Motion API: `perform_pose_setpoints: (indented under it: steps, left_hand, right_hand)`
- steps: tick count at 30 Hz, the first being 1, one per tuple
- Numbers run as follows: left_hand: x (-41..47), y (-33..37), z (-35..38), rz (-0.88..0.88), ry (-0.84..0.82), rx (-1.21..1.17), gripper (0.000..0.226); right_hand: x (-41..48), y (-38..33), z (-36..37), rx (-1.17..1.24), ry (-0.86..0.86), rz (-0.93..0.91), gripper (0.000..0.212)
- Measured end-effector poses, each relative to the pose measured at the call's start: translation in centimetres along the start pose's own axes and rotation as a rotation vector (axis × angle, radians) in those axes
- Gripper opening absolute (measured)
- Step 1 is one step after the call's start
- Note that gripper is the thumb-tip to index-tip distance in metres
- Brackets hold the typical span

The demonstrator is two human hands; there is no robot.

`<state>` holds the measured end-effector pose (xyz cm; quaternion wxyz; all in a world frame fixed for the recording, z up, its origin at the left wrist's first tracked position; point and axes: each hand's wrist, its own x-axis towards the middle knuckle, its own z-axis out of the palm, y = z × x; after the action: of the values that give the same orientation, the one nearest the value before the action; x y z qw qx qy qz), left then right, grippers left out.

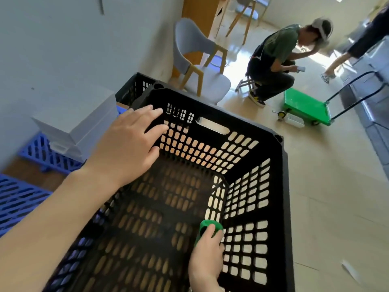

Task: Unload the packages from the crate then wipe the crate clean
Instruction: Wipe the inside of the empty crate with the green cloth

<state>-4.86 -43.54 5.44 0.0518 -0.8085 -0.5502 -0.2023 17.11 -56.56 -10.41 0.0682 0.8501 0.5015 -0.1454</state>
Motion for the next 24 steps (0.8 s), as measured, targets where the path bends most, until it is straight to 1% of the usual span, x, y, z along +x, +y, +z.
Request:
perform_pose_setpoints:
  steps: [2,3,5,6,11,16,19,21,24]
  left_hand:
    - [-0.1,0.1,0.0,-0.046,0.025,0.001,0.042]
    - [-0.2,0.2,0.1,-0.082,0.037,0.008,0.042]
    - [-0.2,0.4,0.2,-0.154,0.042,0.038,0.045]
    - [-0.3,0.4,0.3,-0.174,0.035,0.063,0.047]
    - [-0.4,-0.2,0.6,-0.186,0.006,0.145,0.05]
    - [-0.3,0.0,0.5,-0.233,0.042,0.054,0.05]
    - [-0.3,-0.1,0.5,-0.202,0.046,0.057,0.042]
    - [-0.3,-0.3,0.5,-0.188,0.04,0.078,0.046]
    - [-0.2,-0.3,0.6,-0.178,0.038,0.104,0.049]
  right_hand:
    - [0.4,-0.7,0.1,0.076,0.092,-0.014,0.042]
    - [0.9,-1.1,0.2,0.108,0.096,-0.039,0.045]
    - [1.9,-1.5,0.4,0.126,0.067,-0.061,0.059]
    - [2.3,-1.6,0.6,0.123,0.076,-0.069,0.061]
    - [3.4,-2.0,1.4,0.173,0.134,-0.049,0.058]
    - [6.1,-2.9,0.8,0.248,0.242,-0.02,0.037]
    - [8.5,-4.0,-0.4,0.27,0.263,-0.034,0.037]
    - [10.6,-5.0,-1.5,0.327,0.255,-0.047,0.038]
    - [13.7,-6.1,-2.6,0.339,0.323,-0.042,0.049]
